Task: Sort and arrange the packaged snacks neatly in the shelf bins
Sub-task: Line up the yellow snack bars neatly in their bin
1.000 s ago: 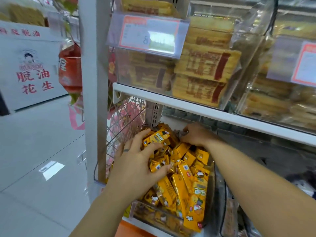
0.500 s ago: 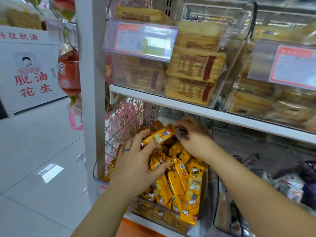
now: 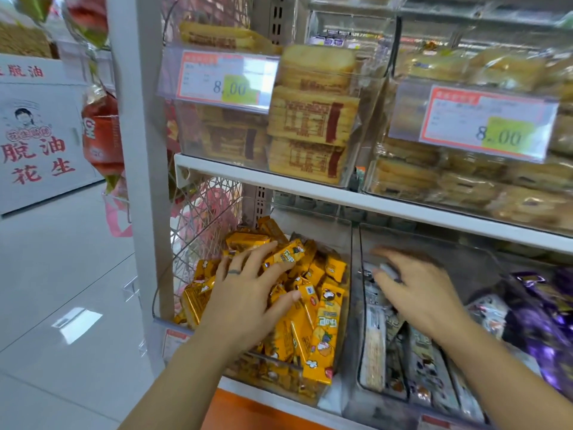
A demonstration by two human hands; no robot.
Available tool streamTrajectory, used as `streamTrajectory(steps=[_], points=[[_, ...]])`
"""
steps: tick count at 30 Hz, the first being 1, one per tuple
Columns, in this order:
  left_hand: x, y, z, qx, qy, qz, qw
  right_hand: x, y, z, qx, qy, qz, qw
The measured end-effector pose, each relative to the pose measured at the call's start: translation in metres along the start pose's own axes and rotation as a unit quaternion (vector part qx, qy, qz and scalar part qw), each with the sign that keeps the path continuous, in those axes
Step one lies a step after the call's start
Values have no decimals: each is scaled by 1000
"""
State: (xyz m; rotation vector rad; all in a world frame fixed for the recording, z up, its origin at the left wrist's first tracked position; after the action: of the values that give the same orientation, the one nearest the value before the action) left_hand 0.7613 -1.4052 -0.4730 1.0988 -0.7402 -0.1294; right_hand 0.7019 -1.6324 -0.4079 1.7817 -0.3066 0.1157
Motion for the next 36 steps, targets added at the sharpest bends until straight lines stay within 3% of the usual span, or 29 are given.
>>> streamTrajectory(steps=[3, 8, 12, 16, 21, 36], points=[[0, 2, -4, -16, 12, -7, 1000, 20, -4, -34, 102, 49, -8, 993], [1, 12, -10, 22, 32, 10, 999, 96, -44, -68, 115, 65, -96, 987], [-1, 14, -14, 20, 53, 27, 998, 137, -71, -69, 64, 101, -180, 976], [-1, 11, -17, 28, 53, 38, 998, 151, -81, -70, -36, 153, -214, 964], [0, 9, -19, 23, 47, 40, 998, 159, -89, -65, -25, 130, -254, 958], [0, 8, -16, 23, 44, 43, 998, 145, -80, -53, -57, 97, -259, 959]])
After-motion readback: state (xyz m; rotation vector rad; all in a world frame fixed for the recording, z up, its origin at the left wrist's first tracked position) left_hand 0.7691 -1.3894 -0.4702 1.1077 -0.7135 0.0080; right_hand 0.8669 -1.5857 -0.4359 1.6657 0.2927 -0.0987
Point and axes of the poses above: each hand's wrist, its own x-axis towards the middle knuckle, its own y-axis out of the back of the hand, z = x × y, the point moved 3 cm from there along x, towards the middle knuckle, and after that the axes turned 3 degrees about -z, right-handed, at the moved point
